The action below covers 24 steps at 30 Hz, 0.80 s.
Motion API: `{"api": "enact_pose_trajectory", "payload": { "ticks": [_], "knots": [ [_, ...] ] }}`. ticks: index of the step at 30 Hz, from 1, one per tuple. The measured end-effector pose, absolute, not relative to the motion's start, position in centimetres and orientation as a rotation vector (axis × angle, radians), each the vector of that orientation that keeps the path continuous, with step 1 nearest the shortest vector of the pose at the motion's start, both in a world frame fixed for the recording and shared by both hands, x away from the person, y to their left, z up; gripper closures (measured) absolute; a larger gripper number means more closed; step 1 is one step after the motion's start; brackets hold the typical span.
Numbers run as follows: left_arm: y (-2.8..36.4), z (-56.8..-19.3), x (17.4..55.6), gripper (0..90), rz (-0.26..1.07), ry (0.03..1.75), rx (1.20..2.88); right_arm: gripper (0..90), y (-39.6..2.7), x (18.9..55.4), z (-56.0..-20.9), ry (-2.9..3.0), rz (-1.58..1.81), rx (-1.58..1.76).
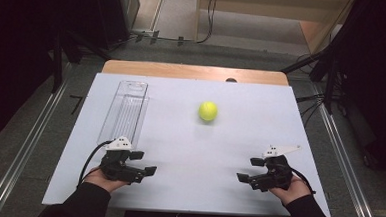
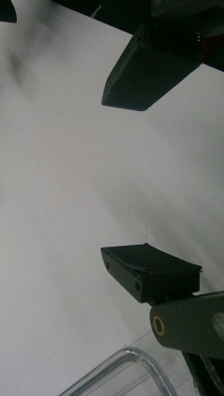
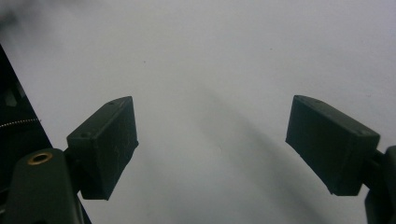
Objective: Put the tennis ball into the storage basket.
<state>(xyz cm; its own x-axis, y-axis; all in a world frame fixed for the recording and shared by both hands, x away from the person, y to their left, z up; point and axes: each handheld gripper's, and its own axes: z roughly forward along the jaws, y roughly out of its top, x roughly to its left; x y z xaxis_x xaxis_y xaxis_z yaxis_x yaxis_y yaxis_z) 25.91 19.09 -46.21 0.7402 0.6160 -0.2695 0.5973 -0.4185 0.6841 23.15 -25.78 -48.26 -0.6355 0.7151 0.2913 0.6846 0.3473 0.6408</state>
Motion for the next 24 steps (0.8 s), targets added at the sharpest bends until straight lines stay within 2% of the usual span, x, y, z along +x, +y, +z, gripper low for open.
{"api": "enact_pose_trajectory", "payload": {
  "ticks": [24],
  "knots": [
    [20.07,-46.32,26.34,23.4,0.010,0.914,2.113,14.6,-25.93,23.22,-48.22,2.539,1.179,1.339]
  ]
}}
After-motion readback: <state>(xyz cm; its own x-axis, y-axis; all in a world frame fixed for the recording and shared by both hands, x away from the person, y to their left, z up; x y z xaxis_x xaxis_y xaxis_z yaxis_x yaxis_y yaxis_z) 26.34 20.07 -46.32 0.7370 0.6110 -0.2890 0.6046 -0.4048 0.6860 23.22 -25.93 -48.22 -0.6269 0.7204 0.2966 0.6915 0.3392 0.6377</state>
